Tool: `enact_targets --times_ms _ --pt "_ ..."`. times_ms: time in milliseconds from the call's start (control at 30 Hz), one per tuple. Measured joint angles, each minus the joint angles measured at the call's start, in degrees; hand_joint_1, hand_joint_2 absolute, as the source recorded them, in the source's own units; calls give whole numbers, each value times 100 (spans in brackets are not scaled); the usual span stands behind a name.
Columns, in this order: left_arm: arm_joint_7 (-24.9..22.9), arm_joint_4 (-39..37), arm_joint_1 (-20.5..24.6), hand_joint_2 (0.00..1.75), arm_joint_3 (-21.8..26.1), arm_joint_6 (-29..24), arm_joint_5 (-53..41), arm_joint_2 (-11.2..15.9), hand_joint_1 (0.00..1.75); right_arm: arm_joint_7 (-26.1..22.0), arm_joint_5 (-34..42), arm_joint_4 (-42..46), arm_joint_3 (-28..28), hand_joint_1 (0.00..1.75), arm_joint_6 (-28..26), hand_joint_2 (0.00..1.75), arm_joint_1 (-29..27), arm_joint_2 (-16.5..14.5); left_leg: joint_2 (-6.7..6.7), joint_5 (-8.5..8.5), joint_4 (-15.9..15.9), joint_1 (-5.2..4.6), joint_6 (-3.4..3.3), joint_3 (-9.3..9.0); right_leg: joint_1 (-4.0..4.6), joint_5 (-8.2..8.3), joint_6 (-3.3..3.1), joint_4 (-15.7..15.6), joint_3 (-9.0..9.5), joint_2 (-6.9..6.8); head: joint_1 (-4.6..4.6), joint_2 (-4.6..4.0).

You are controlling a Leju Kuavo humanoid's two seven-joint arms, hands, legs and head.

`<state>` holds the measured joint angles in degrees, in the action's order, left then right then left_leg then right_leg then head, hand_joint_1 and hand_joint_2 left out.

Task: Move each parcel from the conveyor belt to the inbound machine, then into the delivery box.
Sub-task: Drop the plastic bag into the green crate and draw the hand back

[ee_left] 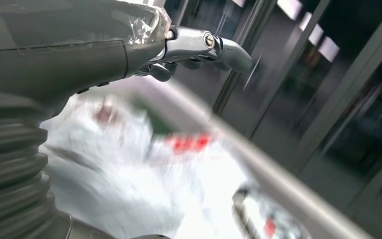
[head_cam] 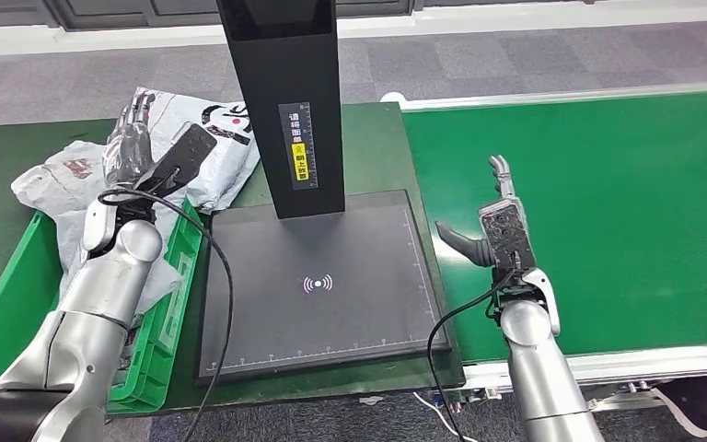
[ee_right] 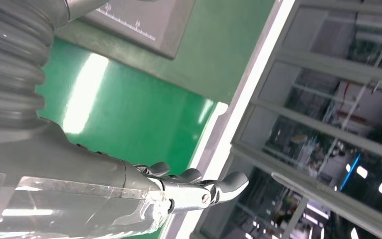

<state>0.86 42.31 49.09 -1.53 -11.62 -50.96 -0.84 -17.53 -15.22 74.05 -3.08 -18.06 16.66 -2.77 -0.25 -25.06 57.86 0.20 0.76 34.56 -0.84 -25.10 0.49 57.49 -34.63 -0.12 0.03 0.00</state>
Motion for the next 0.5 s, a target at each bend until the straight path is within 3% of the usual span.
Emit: enact_targets --times_ms 100,300,500 --pt "109 -449 172 175 259 553 792 108 0 10 83 -96 0 0 165 175 121 14 9 1 -1 0 1 -2 -1 1 -1 1 -1 6 0 0" --pt "229 -1220 221 175 716 868 1322 289 0 67 129 -230 -2 0 288 175 263 25 12 2 -1 1 2 -5 0 2 -3 2 -2 9 -1 0" --pt "299 -1523 216 175 915 1002 1415 330 0 74 134 -292 -4 0 309 175 305 30 2 2 0 0 2 0 -1 1 -3 1 -1 0 0 0"
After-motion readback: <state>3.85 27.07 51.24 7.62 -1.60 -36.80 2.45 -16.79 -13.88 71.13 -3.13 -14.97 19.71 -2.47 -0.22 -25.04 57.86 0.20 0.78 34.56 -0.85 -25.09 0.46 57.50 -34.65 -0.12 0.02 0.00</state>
